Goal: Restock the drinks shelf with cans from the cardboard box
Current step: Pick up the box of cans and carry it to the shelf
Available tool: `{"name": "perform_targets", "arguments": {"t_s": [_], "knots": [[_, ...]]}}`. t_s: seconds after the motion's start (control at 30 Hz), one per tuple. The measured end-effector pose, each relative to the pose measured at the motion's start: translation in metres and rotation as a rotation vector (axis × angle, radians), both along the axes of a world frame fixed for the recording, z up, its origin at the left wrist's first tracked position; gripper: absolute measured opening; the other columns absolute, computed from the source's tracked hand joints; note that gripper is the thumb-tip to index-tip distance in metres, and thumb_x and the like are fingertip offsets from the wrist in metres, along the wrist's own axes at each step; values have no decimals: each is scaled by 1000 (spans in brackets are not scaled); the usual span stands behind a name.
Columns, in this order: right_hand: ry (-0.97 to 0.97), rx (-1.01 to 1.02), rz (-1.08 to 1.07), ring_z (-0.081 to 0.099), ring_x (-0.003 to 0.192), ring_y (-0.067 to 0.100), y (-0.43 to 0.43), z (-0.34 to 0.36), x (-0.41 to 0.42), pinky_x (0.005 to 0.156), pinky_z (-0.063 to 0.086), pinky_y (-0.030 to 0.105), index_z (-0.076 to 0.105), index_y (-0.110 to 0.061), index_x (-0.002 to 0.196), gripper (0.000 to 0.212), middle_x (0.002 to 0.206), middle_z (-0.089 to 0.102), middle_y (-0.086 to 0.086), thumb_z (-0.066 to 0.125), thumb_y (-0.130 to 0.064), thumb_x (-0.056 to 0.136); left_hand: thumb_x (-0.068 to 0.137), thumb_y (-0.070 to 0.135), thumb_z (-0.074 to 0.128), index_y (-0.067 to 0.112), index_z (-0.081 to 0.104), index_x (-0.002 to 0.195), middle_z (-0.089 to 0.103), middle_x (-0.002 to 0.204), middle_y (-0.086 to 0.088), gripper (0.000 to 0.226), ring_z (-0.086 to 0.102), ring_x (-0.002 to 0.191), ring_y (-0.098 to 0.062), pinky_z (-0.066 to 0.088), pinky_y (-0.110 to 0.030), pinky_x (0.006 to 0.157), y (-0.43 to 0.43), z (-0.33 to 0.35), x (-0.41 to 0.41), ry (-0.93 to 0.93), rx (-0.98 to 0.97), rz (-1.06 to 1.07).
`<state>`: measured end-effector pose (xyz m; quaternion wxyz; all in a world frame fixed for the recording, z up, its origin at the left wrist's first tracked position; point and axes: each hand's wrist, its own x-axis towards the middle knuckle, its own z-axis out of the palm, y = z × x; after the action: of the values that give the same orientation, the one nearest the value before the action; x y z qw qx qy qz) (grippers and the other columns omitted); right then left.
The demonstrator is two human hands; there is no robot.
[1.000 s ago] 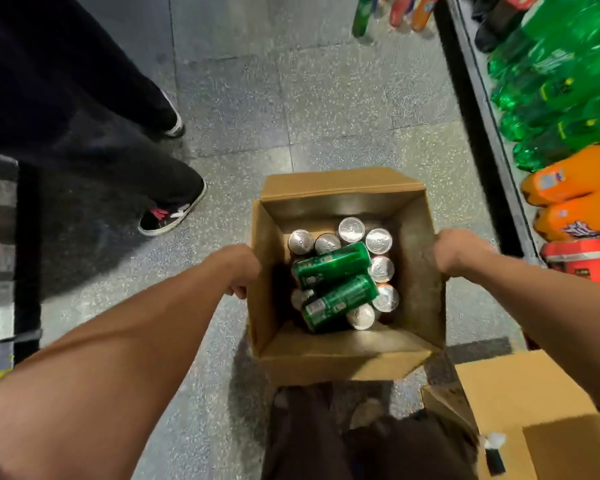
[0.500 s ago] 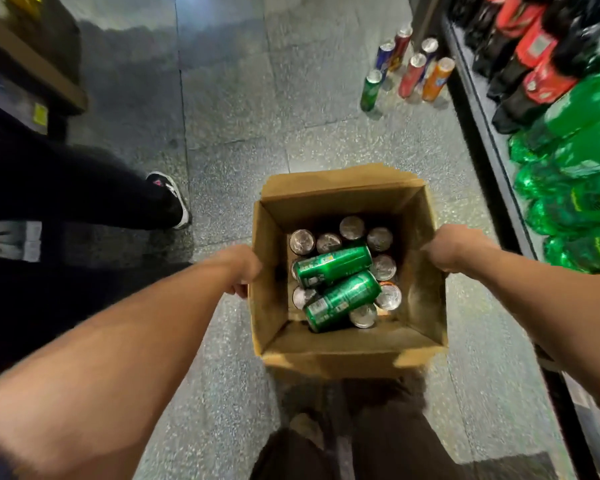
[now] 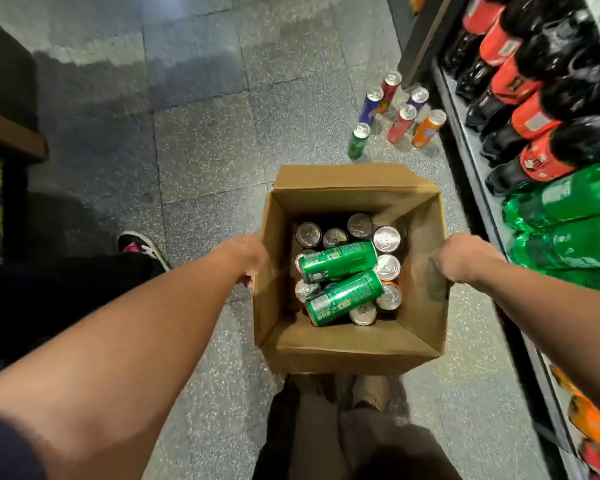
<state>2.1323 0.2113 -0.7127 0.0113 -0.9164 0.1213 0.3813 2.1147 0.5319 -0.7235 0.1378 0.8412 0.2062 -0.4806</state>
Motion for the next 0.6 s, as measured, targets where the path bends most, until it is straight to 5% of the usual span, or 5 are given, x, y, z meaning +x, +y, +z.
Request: {"name": "perform_targets", "arguments": {"t_s": [0.13, 0.23, 0.37, 0.5, 0.6], "knots": [[53, -1, -103, 58, 110, 37, -12, -8, 32, 85, 48, 37, 60, -2, 117, 35, 120, 60, 19, 48, -26, 94, 87, 7, 50, -3, 72, 80, 70, 62, -11, 26, 64, 54, -21, 46, -26, 55, -13, 1, 71, 77, -13, -176], [32, 12, -212, 59, 108, 36, -24, -15, 51, 82, 48, 37, 60, -4, 113, 29, 116, 61, 20, 51, -20, 90, 87, 7, 48, -1, 71, 73, 59, 42, -4, 28, 55, 39, -17, 41, -19, 42, -30, 1, 118, 112, 14, -268], [83, 54, -362, 60, 108, 35, -52, -26, 76, 76, 47, 33, 64, -6, 104, 28, 117, 62, 18, 60, -12, 77, 87, 8, 52, 5, 67, 65, 58, 38, 2, 27, 59, 44, -13, 49, -22, 51, -73, -1, 180, 131, 75, -400], [113, 93, -432, 58, 110, 35, -83, -40, 90, 83, 47, 34, 61, 0, 111, 27, 119, 60, 20, 49, -9, 88, 87, 8, 50, 2, 73, 85, 73, 76, -9, 25, 68, 65, -20, 59, -32, 68, -114, -14, 228, 111, 74, -501], [86, 97, -552, 58, 110, 36, -104, -47, 96, 85, 47, 37, 58, 0, 115, 30, 117, 60, 21, 39, -11, 96, 84, 9, 49, 6, 70, 74, 70, 67, -5, 24, 66, 58, -17, 54, -27, 56, -145, -26, 256, 97, 74, -575]]}}
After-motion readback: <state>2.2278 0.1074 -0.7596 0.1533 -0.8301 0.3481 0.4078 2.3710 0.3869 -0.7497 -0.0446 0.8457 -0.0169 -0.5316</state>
